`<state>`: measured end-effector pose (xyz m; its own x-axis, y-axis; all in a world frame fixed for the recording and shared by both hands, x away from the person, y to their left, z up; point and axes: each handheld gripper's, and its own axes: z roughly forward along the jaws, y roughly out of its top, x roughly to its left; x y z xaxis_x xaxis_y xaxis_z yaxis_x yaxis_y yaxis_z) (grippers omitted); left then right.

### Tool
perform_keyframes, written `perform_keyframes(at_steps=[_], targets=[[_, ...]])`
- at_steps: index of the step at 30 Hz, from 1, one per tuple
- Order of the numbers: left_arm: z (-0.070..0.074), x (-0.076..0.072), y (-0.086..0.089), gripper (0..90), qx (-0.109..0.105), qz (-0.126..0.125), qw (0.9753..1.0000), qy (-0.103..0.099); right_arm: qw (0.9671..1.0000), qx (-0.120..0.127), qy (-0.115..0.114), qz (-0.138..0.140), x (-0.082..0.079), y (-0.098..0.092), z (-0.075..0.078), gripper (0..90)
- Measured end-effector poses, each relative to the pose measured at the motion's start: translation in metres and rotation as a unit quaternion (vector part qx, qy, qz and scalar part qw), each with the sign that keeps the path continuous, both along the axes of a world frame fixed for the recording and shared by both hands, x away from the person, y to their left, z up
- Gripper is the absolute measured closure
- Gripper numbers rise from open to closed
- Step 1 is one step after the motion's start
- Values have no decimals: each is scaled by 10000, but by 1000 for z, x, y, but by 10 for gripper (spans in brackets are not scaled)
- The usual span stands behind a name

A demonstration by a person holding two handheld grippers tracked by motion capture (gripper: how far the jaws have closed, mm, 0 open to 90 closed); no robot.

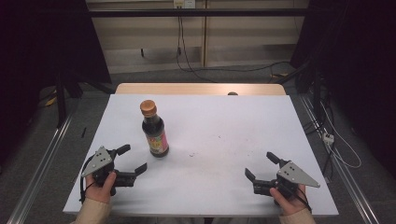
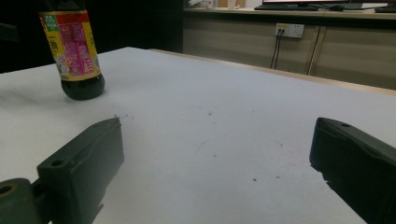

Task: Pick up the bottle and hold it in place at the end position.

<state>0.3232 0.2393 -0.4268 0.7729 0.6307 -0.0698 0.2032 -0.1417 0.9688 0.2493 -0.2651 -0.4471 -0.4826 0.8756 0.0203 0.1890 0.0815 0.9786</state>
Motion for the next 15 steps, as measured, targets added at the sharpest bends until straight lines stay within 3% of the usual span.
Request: perform_keyframes(at_steps=[9,10,13,15], targets=[[1,1,-1,34,-6,-24,10000,-74,10000,-5,-1,15,-1,0,0,24],[1,0,-2,34,-101,14,9999,-4,10000,-5,-9,18,-1,0,0,25],[2,1,-3,25,-81,32,9999,-69,10000,-2,-12,17,-1,0,0,29],[3,2,-6,22,-201,118,9997,-20,10000,-4,-11,8,-1,0,1,29]])
